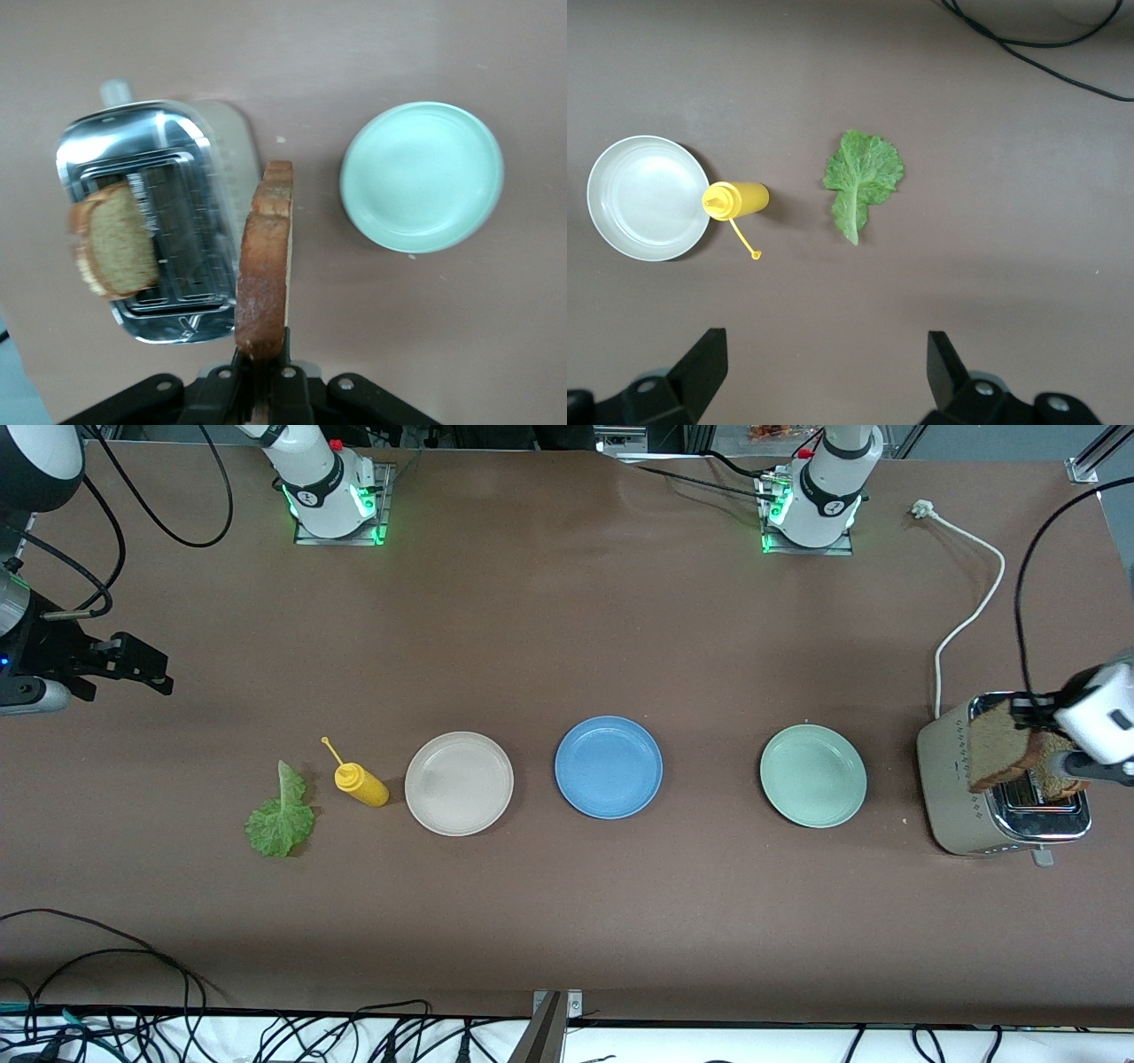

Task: Make sandwich in blue plate with both arms
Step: 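Carry the bread slice with the left gripper over the blue plate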

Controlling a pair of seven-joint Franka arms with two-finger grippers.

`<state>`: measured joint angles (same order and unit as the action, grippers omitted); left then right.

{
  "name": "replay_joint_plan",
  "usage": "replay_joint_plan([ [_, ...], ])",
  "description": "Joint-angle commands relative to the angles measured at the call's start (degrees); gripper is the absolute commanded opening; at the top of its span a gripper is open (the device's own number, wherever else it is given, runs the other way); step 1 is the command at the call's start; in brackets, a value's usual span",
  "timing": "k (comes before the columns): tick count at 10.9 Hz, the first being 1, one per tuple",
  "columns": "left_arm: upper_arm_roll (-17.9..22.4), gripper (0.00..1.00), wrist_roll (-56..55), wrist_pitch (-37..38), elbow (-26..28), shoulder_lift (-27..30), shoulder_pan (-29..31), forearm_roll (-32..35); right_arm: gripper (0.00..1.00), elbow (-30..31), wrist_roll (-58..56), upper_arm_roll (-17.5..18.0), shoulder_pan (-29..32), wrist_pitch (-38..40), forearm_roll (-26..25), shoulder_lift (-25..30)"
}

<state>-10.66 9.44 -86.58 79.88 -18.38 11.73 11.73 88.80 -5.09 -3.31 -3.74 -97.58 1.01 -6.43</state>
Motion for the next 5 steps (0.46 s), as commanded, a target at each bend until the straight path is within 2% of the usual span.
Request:
replay_joint_plan([
  [1, -1.02, 0.0, 0.32, 3.95, -0.6, 0.54, -7.4, 1.01, 1.0, -1.17, -0.54, -0.03, 0.31, 0.28, -0.66, -0.42],
  [3, -3.57, 0.0, -0.99, 4.23, -0.43, -0.42, -12.05, 0.92, 1.0, -1.17, -0.54, -0.03, 0.23, 0.28, -0.66, -0.42],
  [5, -3.66, 0.0, -7.38, 4.05, -0.51, -4.19, -18.64, -3.27, 1.0, -1.17, -0.54, -0.03, 0.23, 0.28, -0.66, -0.42],
])
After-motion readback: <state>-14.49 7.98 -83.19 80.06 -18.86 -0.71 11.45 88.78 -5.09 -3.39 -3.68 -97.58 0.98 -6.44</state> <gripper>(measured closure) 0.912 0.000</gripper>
